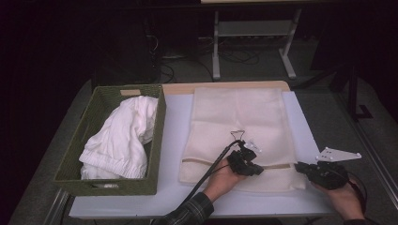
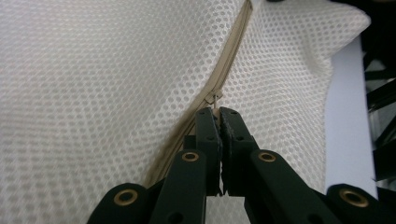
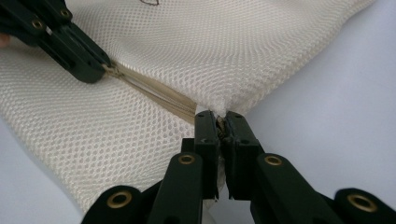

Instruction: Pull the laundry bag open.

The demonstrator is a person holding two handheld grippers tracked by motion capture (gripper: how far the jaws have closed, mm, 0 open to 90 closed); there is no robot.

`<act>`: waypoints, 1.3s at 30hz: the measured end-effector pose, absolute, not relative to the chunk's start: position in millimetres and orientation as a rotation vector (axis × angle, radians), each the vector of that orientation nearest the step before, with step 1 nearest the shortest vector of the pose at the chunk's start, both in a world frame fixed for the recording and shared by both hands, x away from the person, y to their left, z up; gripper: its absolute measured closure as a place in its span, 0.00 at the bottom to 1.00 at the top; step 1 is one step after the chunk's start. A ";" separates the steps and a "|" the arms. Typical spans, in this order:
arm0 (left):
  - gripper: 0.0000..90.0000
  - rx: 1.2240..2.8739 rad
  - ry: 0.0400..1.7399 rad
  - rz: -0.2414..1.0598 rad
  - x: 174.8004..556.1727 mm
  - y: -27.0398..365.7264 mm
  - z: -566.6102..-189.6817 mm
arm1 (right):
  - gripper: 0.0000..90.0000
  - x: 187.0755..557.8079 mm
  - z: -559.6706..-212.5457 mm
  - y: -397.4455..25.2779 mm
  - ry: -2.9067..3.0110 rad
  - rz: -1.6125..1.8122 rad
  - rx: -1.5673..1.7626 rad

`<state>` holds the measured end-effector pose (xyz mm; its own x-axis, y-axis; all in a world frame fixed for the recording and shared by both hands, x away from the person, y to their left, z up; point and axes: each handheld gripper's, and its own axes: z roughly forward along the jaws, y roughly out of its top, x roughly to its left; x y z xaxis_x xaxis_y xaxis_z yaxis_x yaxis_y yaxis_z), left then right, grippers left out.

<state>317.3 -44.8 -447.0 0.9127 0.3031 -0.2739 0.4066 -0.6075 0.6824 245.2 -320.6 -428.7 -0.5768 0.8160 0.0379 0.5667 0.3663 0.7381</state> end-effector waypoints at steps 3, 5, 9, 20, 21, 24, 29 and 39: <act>0.97 2.269 0.493 -0.158 316.5 -40.3 -444.7 | 0.94 245.6 -429.5 -316.7 2.325 1.042 1.200; 0.97 2.269 0.491 -0.154 316.7 -39.4 -444.2 | 0.94 245.8 -430.0 -316.2 2.330 1.047 1.200; 0.97 2.277 0.487 -0.152 318.0 -35.4 -443.3 | 0.94 245.7 -430.9 -316.1 2.339 1.047 1.205; 0.97 2.281 0.487 -0.150 319.2 -27.0 -444.5 | 0.93 247.3 -436.3 -317.6 2.340 1.059 1.237; 0.97 2.281 0.488 -0.152 319.3 -26.6 -444.6 | 0.93 247.7 -436.3 -317.8 2.343 1.063 1.238; 0.97 2.279 0.486 -0.152 319.5 -24.9 -445.1 | 0.93 248.8 -436.2 -317.2 2.348 1.065 1.233; 0.97 2.292 0.501 -0.126 319.0 -21.5 -445.9 | 0.93 249.8 -435.7 -315.2 2.349 1.043 1.229; 0.97 2.283 0.528 -0.109 320.1 -5.4 -442.1 | 0.93 251.2 -435.5 -317.8 2.329 1.038 1.235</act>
<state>320.1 -5.4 -442.1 0.9101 0.3393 -0.2380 0.4058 -0.6136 0.6774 251.2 -317.8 -435.5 -0.5817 0.8110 0.0620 0.5884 0.3670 0.7205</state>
